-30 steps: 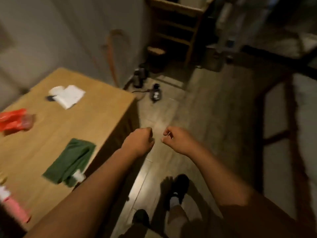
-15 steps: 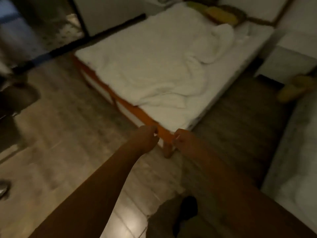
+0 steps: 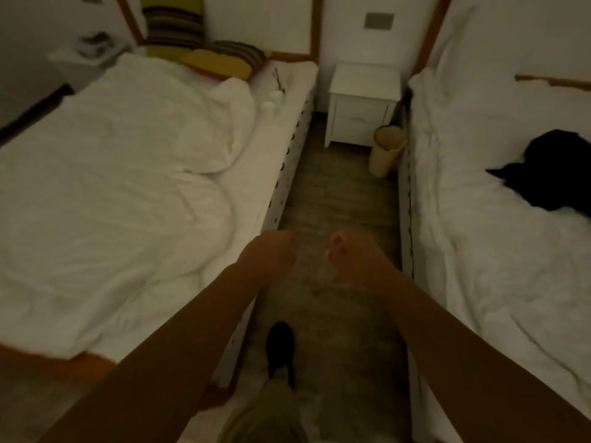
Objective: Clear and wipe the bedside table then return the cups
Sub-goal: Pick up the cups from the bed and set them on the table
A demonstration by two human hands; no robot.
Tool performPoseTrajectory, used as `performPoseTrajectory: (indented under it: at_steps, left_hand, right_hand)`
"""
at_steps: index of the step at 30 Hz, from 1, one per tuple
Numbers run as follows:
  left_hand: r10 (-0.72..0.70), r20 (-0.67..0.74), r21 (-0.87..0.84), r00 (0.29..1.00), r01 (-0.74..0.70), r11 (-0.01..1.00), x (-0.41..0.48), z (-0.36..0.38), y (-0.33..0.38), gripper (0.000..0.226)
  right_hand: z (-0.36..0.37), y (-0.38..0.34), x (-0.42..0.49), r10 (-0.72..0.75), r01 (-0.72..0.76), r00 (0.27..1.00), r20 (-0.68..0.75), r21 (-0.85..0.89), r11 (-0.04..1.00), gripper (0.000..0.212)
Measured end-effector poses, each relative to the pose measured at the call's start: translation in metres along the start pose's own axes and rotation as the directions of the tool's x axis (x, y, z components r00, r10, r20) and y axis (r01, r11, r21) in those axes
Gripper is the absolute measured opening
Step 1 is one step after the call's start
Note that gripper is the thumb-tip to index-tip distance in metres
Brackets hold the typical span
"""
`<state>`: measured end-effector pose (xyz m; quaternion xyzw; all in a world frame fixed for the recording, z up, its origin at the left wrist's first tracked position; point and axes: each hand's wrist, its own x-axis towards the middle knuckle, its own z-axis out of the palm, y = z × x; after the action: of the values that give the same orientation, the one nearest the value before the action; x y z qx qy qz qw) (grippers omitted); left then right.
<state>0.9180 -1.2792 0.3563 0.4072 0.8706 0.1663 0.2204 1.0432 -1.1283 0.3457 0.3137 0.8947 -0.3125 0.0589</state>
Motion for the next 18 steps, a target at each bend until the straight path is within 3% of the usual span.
performPoseTrajectory:
  at_steps: [3,8,12,18]
  left_hand:
    - [0.056,0.022,0.006,0.998,-0.056,0.998,0.098,-0.013,-0.003,0.027]
    - [0.100,0.038,0.011,0.994,-0.100,0.995,0.264,-0.056,-0.006,0.026]
    - [0.182,0.057,0.067,0.982,-0.186,0.980,0.383,-0.093,0.017,0.012]
    - [0.190,0.179,0.152,0.965,-0.218,0.964,0.568,-0.112,0.065,0.026]
  right_hand:
    - [-0.033,0.011,0.082,0.042,-0.042,0.999,0.000,-0.001,0.999,0.036]
    - [-0.092,0.022,0.226,0.087,-0.086,0.995,-0.040,0.026,0.996,0.026]
    - [-0.143,0.041,0.320,0.155,-0.154,0.987,-0.034,0.026,0.988,0.023]
    - [-0.228,0.107,0.459,0.220,-0.223,0.973,-0.075,-0.035,0.974,0.036]
